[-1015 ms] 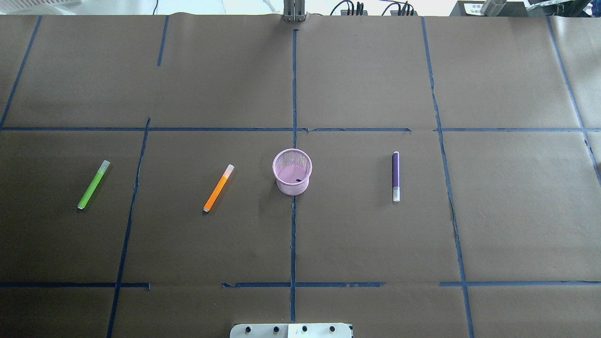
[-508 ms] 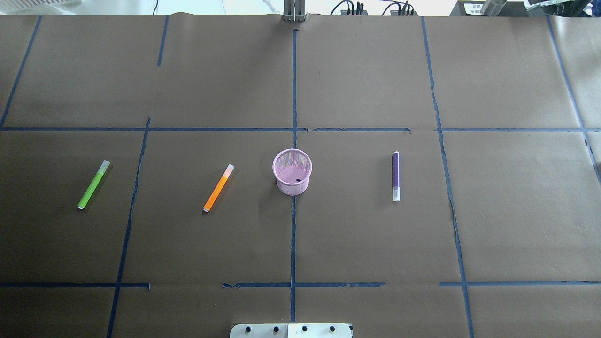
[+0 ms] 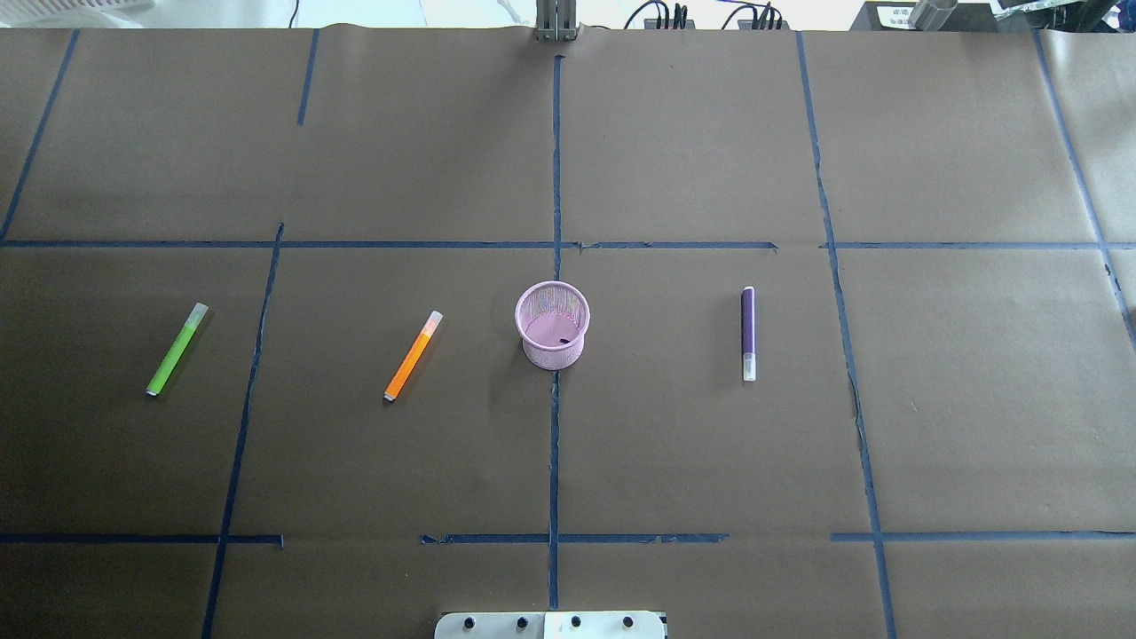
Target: Collect pens into pen holder
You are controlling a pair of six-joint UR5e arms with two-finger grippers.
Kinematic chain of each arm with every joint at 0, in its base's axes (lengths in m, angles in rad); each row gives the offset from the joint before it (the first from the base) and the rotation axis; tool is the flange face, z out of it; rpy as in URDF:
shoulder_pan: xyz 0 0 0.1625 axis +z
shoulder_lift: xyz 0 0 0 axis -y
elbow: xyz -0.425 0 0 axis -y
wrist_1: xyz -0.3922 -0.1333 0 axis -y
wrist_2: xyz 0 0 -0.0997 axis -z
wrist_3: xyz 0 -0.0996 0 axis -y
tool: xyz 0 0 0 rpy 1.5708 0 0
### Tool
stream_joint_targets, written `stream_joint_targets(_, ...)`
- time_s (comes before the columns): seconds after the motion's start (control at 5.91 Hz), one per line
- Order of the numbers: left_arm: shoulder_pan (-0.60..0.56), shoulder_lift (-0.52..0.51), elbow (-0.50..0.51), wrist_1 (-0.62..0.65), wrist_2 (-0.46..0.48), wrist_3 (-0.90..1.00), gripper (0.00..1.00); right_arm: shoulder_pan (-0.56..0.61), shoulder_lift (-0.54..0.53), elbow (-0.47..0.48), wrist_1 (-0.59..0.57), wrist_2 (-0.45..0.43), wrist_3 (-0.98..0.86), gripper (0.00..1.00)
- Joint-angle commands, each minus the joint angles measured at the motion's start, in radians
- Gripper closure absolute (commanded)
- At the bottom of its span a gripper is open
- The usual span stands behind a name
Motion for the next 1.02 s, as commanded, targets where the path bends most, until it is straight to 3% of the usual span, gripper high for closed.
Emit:
stream_joint_targets(0.0,0.140,-0.082,-0.008,0.018,0.001,-0.013,0.00,-0.001,0.000,0.006,0.000,0.000,0.000,0.00)
stream_joint_targets(0.34,0.190,-0.191,-0.008,0.009,0.013,-0.009,0.00,-0.001,0.002,0.007,0.001,0.000,0.000,0.00)
stream_joint_targets(0.85,0.318,-0.218,-0.002,-0.006,0.047,-0.056,0.00,-0.001,0.003,0.009,0.001,0.000,-0.003,0.00)
